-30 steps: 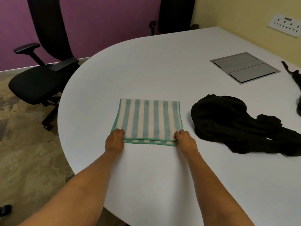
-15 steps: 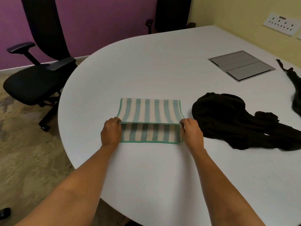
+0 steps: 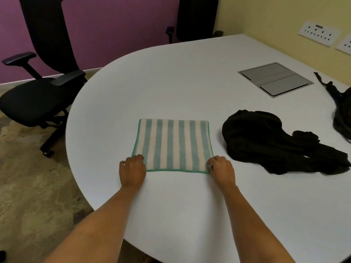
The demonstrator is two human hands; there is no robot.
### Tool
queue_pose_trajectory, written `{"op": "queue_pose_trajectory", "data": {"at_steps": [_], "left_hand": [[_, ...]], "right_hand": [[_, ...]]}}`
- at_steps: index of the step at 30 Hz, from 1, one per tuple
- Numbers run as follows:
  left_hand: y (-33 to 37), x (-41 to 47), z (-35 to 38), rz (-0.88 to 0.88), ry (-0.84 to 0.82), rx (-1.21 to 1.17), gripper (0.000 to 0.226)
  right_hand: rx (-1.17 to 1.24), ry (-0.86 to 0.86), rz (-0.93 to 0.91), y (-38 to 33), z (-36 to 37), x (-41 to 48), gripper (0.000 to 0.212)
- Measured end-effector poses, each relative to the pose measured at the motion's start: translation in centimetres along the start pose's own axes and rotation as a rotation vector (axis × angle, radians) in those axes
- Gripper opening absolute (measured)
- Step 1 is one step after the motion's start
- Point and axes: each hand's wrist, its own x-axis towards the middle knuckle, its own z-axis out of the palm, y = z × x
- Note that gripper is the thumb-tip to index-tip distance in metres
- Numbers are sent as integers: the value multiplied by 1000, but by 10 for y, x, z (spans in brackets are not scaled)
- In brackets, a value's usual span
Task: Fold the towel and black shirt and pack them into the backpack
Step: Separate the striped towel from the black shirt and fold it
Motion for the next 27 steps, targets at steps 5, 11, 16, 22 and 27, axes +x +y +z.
{"op": "queue_pose_trajectory", "data": {"at_steps": [5, 11, 16, 22, 27], "left_hand": [[16, 33, 6, 142, -90, -98, 27], [15, 46, 22, 73, -331, 22, 53], [1, 44, 41, 90, -368, 8, 63], [-4, 42, 52, 104, -329, -18, 89], [-1, 45, 48, 88, -332, -21, 85]], "right_hand": [[15, -110, 146, -23, 4, 30, 40], [94, -165, 401, -28, 23, 49, 59], [197, 10, 503, -28, 31, 56, 56], [550, 45, 691, -31, 26, 71, 47], [501, 143, 712, -62, 3, 87, 30]]}}
